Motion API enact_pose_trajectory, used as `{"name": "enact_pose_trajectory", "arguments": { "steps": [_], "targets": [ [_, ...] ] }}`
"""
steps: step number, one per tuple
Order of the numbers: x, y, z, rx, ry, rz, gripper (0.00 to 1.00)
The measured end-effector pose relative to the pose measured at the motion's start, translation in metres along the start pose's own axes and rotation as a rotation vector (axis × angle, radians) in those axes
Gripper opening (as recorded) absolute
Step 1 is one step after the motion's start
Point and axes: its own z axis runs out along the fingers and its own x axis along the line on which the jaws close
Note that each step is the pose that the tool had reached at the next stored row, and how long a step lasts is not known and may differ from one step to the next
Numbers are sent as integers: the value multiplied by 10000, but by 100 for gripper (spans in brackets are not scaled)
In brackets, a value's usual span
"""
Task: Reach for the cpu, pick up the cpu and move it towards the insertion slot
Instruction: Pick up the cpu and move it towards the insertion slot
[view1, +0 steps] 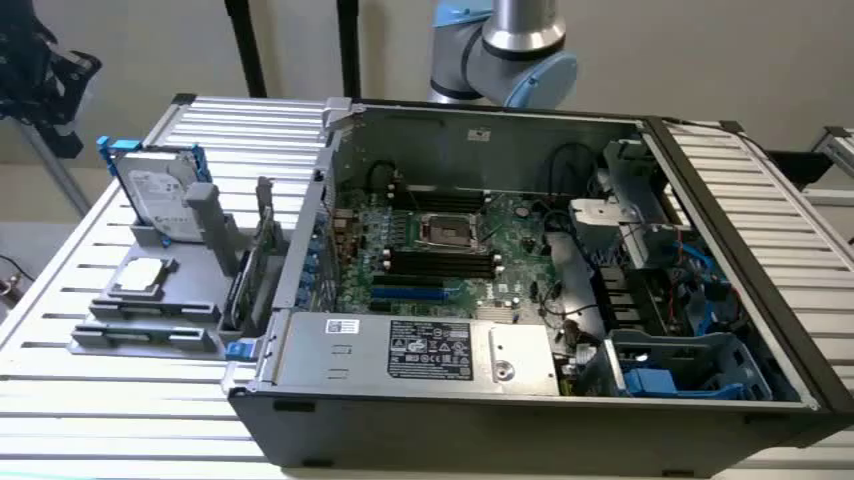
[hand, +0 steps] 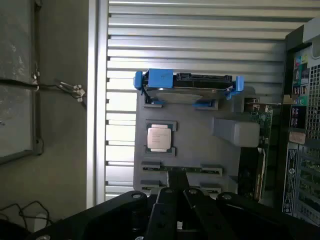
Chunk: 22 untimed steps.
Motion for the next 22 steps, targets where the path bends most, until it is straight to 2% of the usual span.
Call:
{"name": "enact_pose_trajectory", "arguments": {
  "steps": [13,22],
  "targets": [
    [0,0,2,1,2,0,11],
    [60,75,161,1,0,1,11]
  ]
}}
